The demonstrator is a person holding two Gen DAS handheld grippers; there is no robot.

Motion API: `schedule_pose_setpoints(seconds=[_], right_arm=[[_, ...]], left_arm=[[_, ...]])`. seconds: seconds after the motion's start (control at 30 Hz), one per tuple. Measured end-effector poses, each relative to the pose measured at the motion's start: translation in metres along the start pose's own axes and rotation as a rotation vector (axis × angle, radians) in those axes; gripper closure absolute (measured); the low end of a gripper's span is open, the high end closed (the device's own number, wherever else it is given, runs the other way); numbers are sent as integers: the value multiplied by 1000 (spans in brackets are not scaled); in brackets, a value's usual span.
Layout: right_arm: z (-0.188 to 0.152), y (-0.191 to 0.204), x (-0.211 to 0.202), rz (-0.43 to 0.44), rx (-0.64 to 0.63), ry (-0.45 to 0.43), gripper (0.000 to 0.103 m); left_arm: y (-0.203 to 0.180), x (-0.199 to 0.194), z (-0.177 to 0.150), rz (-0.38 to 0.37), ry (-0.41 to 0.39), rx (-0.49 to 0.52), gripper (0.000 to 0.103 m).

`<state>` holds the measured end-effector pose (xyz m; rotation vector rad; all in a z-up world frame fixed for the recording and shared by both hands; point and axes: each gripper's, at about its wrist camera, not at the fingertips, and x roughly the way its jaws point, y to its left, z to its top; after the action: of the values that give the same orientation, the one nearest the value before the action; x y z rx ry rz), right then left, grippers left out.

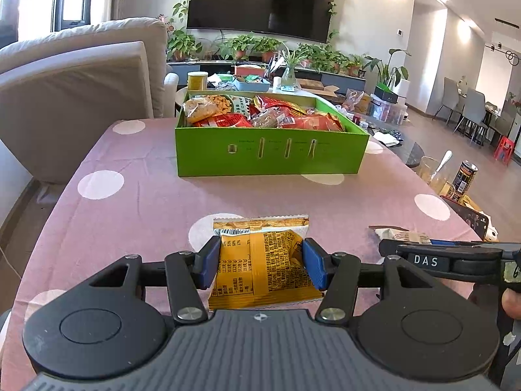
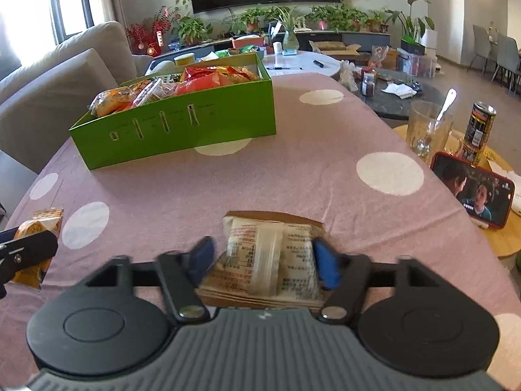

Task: Organize snacks
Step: 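Carry the yellow chip packet and white packet over the green box with both grippers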

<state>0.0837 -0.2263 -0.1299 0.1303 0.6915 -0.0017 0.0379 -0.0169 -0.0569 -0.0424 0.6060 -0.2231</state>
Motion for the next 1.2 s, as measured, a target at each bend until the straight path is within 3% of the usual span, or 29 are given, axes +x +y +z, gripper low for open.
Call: schedule_pose_setpoints(seconds=[0.57,1.2], right_arm=[[5,7,-18,146,4,-70,24],[19,10,-23,199,-25,-115,24]], left_arm=[[1,-1,-2,2,-2,-11,52],[-6,3,3,-2,1,7,52]])
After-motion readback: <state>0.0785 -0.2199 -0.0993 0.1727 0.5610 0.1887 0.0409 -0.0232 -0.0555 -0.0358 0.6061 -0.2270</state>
